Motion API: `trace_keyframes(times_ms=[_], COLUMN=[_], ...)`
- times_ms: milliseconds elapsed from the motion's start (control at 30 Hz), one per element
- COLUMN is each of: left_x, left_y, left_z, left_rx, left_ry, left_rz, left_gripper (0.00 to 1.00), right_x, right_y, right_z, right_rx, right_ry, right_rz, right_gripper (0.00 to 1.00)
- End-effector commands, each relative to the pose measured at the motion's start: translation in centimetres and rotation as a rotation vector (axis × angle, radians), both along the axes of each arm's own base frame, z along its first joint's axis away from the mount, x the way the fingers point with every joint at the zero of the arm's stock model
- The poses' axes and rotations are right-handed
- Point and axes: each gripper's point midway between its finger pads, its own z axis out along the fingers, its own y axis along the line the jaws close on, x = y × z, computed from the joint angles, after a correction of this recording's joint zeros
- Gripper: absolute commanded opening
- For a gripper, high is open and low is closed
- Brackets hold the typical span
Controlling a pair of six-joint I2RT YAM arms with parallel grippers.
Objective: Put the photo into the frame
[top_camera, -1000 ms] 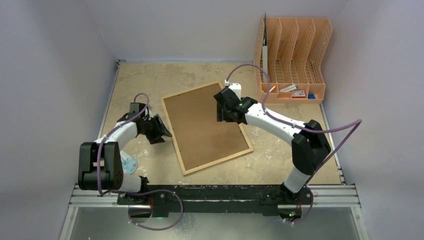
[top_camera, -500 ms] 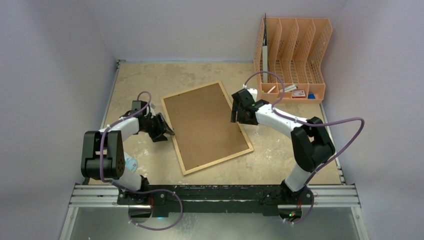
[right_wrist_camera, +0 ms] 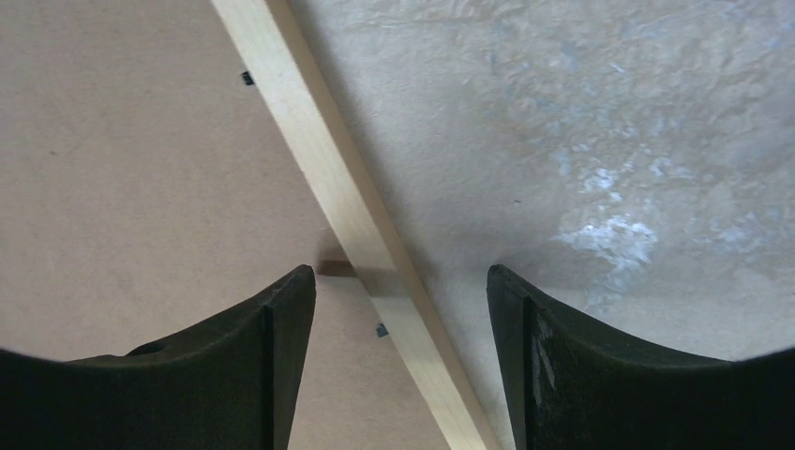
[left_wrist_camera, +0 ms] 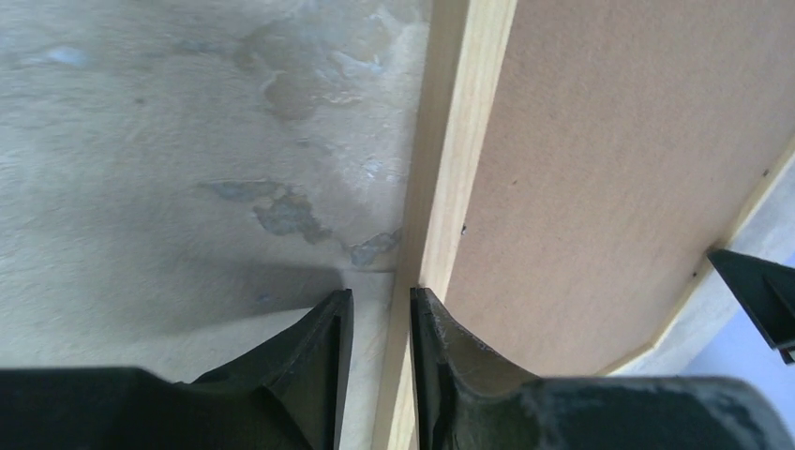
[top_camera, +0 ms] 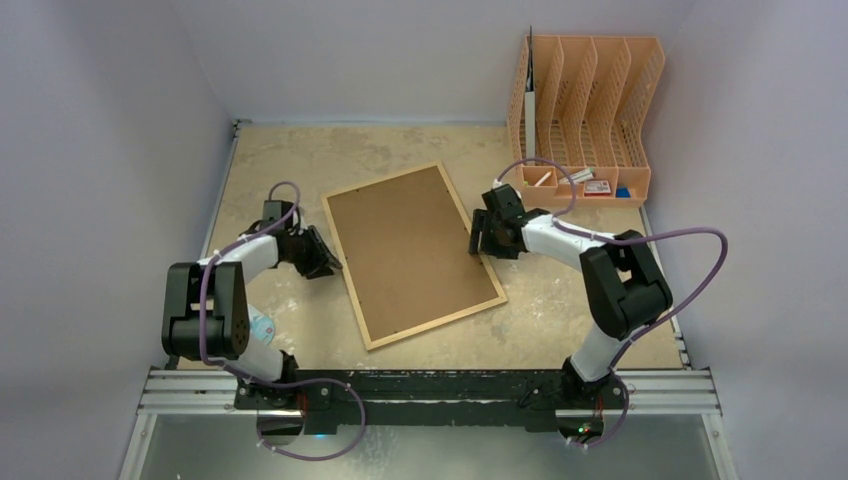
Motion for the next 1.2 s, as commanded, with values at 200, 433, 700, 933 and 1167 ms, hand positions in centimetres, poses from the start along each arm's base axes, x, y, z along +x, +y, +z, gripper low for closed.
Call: trace_keyframes(times_ms=[200,433,700,933,1167], left_x=[2.0,2.3,4.4,8.1,11.8], left_y=[1.9,1.6,2.7,4.6,5.7], left_z=[2.0,0.7,-0.4,-0.3,-0.1], left_rx=[0.081,0.063,0.122,0.167,0.229], left_ry=[-0.131,-0.065,-0.018,-0.075,-0.161], left_rz=[0.113,0.109,0.118,0.141,0.091], left_gripper=[0.26,0.25,0.29,0.41,0.52], right_x=[-1.5,-1.9,-4.5,-3.9,1.1], right_y=[2.0,3.0,4.2,1.8,0.2], right_z=[-1.3,-2.1,-2.0,-1.7,2.7], right_rx=[0.094,0.13,0.241,0.109,-0.036], right_ry=[0.042,0.052,0.089,0.073,-0.062], right_rz=[0.146,0.234,0.276,0.209,0.105], right_gripper=[0.68,0.68,0.67,0.67,0.69])
